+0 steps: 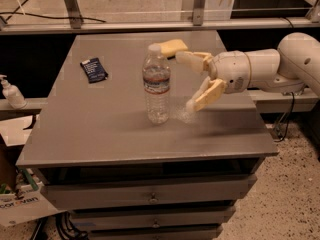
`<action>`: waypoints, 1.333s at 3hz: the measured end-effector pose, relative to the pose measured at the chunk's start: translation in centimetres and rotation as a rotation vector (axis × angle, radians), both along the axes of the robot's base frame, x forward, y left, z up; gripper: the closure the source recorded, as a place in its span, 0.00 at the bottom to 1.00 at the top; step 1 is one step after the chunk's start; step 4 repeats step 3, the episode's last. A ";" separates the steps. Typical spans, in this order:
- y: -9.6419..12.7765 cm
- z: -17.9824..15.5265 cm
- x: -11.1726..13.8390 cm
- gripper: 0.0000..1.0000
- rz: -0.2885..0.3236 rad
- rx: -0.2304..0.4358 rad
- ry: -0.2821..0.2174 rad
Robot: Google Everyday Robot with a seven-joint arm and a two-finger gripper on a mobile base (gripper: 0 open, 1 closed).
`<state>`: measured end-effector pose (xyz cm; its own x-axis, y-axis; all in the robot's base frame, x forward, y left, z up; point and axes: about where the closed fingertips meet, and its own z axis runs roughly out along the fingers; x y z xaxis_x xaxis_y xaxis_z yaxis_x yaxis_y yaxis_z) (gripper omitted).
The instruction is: Place water bottle upright
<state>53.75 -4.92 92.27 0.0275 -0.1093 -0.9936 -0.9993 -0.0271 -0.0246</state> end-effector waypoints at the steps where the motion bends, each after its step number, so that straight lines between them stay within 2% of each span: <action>1: -2.4 0.6 -0.2 0.00 -0.033 -0.022 -0.009; 2: -4.4 0.9 -0.4 0.00 -0.074 -0.042 -0.004; 4: -4.4 0.9 -0.4 0.00 -0.075 -0.042 -0.004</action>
Offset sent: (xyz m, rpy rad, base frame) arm -0.0058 -0.0745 0.0113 -0.0656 0.0035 -0.1339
